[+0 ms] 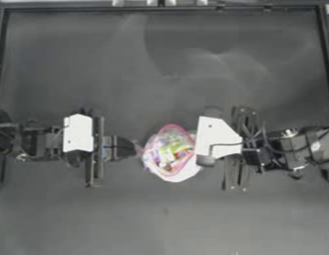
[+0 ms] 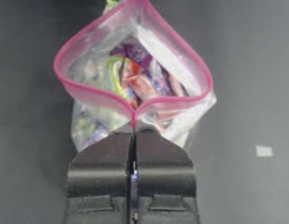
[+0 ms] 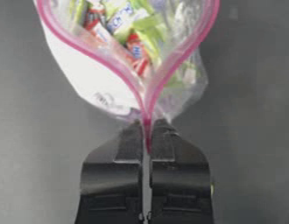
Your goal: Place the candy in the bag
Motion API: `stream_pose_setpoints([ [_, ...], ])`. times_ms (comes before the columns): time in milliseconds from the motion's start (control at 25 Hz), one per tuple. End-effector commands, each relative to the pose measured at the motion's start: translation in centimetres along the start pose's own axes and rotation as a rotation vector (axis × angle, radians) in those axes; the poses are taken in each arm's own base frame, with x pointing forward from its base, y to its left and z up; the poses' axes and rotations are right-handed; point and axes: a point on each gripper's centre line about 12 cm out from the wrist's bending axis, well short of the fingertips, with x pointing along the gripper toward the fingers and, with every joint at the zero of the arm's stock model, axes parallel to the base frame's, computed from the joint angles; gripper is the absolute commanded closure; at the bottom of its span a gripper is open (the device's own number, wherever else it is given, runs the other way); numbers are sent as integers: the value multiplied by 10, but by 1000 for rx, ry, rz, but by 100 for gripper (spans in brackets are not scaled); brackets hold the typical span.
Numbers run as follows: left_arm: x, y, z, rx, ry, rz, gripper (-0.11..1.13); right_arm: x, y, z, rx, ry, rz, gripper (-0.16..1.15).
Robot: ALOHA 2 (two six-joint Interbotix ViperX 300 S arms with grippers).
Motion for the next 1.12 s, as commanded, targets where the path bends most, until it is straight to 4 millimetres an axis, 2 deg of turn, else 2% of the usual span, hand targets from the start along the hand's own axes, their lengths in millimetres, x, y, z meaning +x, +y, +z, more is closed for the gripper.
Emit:
stream_pose_setpoints([
  [40, 5, 0, 10, 3, -29, 0, 98, -4, -1, 6, -2, -28, -5, 94],
  [360, 10, 0, 0, 5, 1, 0, 98, 10, 1, -3, -8, 14, -15, 94],
  [760, 21, 1, -6, 39, 23, 2, 98, 19, -6, -8, 16, -33, -49, 94],
  [1120, 25, 10, -12, 53, 42, 28, 98, 33, -4, -11, 31, -47, -46, 94],
])
